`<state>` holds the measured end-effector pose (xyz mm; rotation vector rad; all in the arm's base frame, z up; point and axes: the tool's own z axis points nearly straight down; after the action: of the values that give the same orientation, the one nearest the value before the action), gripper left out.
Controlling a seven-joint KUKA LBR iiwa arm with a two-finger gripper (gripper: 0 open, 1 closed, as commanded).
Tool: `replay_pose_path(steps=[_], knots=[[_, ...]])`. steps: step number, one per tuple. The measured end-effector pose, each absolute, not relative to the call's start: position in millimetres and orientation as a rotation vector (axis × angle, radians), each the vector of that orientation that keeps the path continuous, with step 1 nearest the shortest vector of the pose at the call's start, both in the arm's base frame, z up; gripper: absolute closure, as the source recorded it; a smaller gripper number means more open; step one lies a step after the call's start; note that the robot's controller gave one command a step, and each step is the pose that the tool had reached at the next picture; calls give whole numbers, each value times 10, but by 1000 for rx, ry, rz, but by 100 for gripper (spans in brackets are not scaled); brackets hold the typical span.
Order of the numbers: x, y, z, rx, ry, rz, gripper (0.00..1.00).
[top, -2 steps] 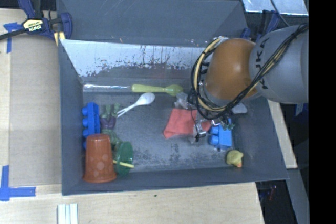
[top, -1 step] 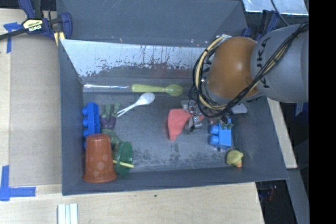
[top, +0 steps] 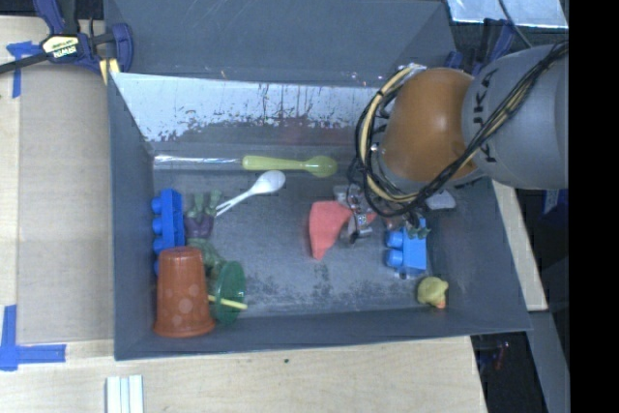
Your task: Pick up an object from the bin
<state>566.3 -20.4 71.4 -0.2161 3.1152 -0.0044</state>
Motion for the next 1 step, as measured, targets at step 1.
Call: replay_pose_path(steps=[1], knots=[[5653,-205,858,-217,3116,-4,100]])
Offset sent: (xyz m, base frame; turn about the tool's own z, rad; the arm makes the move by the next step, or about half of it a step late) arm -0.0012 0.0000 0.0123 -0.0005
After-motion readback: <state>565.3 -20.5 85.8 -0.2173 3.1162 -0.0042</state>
